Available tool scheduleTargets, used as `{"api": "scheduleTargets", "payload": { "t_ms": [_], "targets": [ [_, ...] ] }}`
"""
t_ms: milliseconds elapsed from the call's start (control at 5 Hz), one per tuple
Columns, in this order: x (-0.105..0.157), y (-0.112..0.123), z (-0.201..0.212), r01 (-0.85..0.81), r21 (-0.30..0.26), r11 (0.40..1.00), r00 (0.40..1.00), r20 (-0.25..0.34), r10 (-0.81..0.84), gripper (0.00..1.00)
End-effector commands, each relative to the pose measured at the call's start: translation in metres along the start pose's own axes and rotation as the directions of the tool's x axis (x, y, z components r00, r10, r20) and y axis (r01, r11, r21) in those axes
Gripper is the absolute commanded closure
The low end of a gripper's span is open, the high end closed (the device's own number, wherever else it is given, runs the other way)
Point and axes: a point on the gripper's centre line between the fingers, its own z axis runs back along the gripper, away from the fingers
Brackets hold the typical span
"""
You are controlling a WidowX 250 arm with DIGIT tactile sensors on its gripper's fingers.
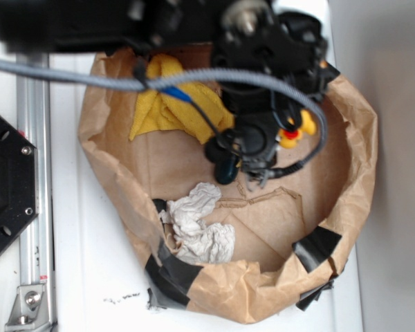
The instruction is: Grab the yellow duck.
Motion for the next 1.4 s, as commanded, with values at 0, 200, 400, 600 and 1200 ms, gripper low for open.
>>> {"api": "scheduleTargets", "payload": {
  "t_ms": [0,200,400,600,1200],
  "targets": [
    [0.001,-0.016,0.022,0.008,0.078,0.997,1.0,-0.024,-0.006,1.0],
    [0.003,-0.019,0.011,0.009,0.09,0.996,0.999,-0.05,-0.005,1.0],
    [0.006,-0.015,0.006,0.01,0.096,0.995,0.999,-0.049,-0.005,1.0],
    [0.009,-0.01,0.002,-0.003,0.107,0.994,0.999,-0.046,0.008,1.0],
    [0.011,-0.003,-0.013,-0.042,0.166,0.985,0.997,-0.05,0.051,1.0]
  ]
}}
